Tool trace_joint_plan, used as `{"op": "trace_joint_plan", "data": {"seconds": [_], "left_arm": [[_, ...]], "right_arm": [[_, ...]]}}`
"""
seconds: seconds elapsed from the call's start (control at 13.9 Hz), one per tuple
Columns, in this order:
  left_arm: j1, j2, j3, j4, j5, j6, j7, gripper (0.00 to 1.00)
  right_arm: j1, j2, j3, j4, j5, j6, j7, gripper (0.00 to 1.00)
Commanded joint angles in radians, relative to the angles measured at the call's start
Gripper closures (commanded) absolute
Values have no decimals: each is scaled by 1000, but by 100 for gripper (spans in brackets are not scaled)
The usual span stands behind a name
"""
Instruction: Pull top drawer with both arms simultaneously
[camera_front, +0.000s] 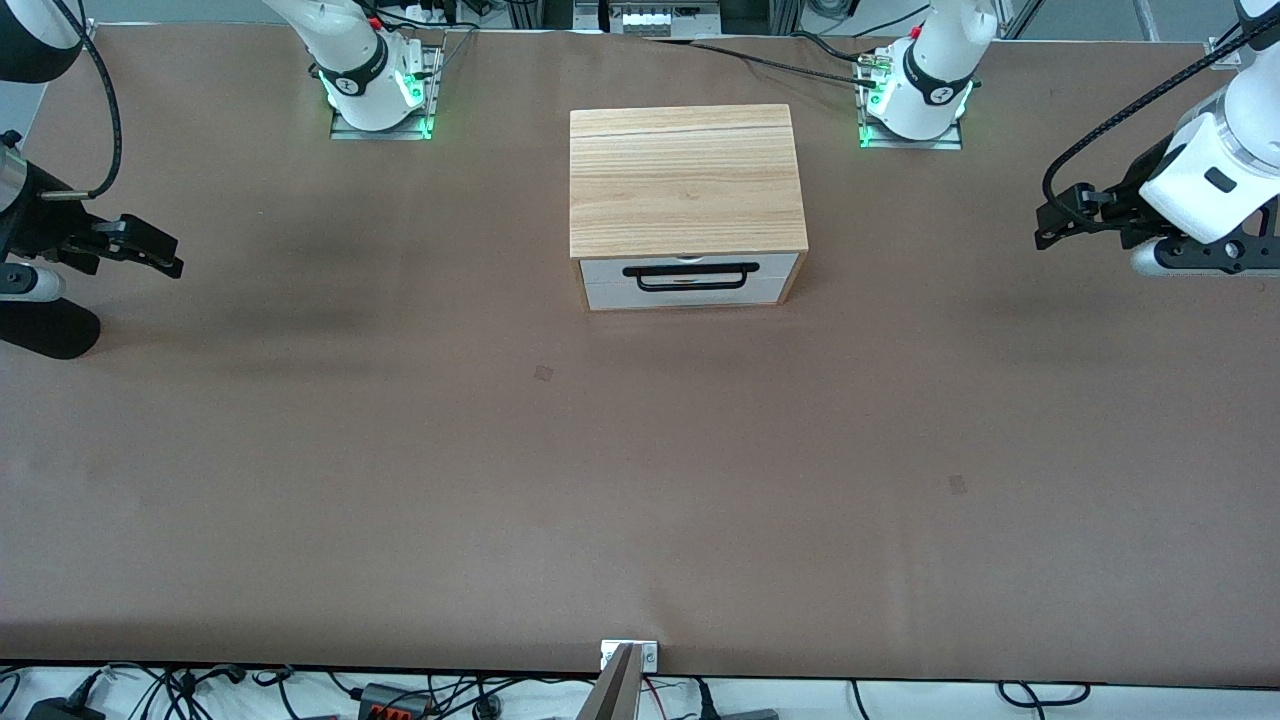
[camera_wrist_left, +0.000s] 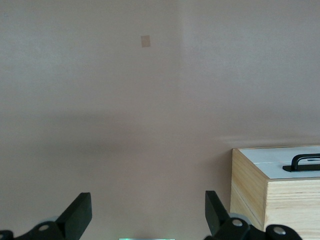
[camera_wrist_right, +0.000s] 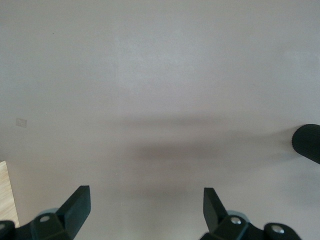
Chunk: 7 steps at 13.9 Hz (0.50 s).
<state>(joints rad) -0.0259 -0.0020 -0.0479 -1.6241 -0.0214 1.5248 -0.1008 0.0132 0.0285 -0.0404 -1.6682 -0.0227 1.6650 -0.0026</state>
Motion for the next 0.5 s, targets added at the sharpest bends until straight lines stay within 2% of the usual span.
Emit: {"op": "trace_joint_plan", "data": {"seconds": [0.0, 0.43], "left_arm": [[4, 14, -4, 36, 18, -26, -1, 0], [4, 14, -3, 36, 20, -26, -2, 0]], "right_arm": [[-4, -27, 7, -19, -14, -5, -13, 0], [-4, -27, 7, -19, -14, -1, -13, 0]]}}
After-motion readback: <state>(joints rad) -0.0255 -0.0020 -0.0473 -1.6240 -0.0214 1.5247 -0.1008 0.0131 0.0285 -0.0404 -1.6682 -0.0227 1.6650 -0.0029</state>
